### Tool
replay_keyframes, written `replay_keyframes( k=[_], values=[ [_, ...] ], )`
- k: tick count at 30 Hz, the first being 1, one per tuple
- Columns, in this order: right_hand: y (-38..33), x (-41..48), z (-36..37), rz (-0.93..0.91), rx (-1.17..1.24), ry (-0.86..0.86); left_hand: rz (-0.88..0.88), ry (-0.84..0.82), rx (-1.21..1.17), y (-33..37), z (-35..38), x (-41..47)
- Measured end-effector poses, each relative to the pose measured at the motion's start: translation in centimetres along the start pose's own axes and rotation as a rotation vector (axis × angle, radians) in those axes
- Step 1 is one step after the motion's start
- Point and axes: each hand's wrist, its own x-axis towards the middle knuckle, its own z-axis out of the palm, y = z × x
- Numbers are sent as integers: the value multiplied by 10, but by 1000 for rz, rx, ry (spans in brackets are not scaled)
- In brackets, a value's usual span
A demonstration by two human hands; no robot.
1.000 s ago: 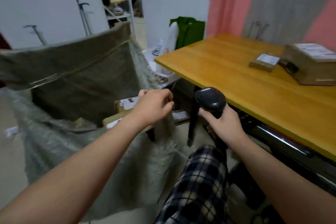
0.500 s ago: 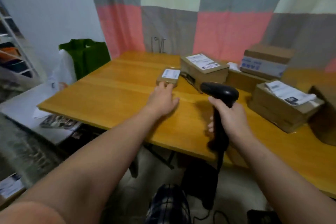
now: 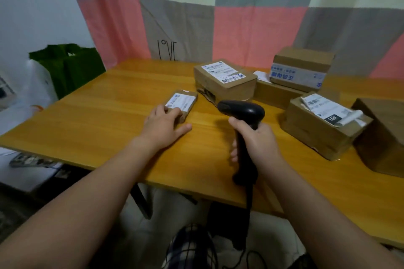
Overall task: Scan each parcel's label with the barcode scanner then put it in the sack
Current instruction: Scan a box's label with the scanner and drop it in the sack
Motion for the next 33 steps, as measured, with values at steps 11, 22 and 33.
replay_keyframes(
  k=[11, 22, 33],
  values=[
    [14, -48, 19, 48, 21, -98, -107, 147, 27, 7, -8, -74],
    [23, -67, 30, 74, 391, -36, -32, 54, -424, 11, -14, -102],
    [32, -78, 21, 6, 143, 74, 33, -454, -288, 21, -37, -87]
  ],
)
